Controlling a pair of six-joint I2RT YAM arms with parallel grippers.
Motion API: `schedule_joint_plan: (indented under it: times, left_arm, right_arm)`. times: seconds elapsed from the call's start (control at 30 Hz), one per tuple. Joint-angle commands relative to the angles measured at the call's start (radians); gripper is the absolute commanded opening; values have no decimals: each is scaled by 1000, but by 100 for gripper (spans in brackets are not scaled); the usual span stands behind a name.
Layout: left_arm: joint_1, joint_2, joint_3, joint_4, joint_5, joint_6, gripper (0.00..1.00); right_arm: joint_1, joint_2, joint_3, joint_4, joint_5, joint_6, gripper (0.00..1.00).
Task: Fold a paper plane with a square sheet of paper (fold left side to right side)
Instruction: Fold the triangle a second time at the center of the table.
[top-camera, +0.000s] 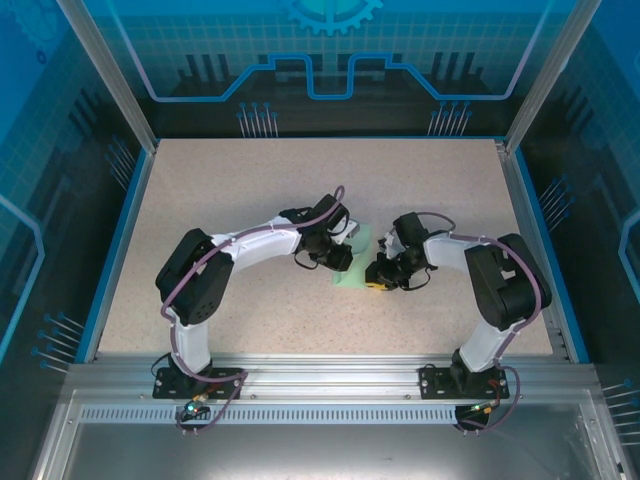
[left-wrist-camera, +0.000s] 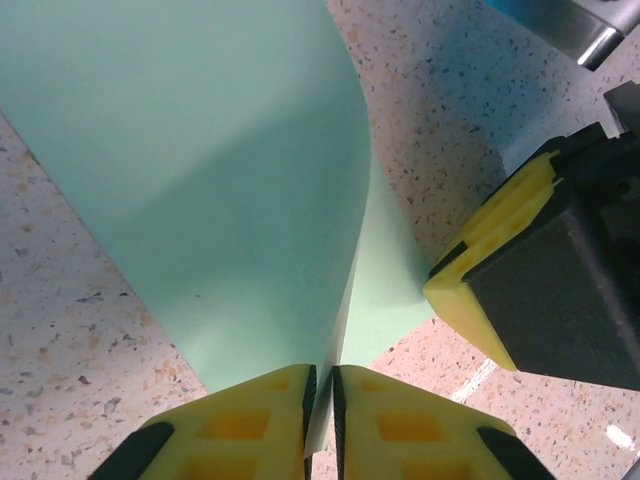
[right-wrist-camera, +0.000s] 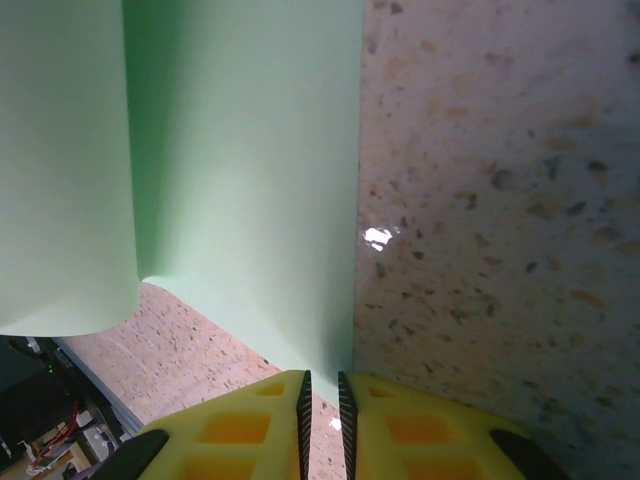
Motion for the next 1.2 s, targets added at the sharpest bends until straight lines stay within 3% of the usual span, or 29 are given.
schedule_joint_plan:
  times: [0.0, 0.53, 1.17]
  left_arm:
    - [14, 28, 39, -41, -6, 29, 17]
    - [28, 95, 87, -80, -80, 58, 18]
    - [48, 154, 122, -62, -75, 56, 19]
  right_arm:
    - [20, 29, 19, -62, 56, -7, 19]
    - [31, 63, 31, -99, 77, -26, 19]
    - [39, 71, 34, -107, 72, -33, 19]
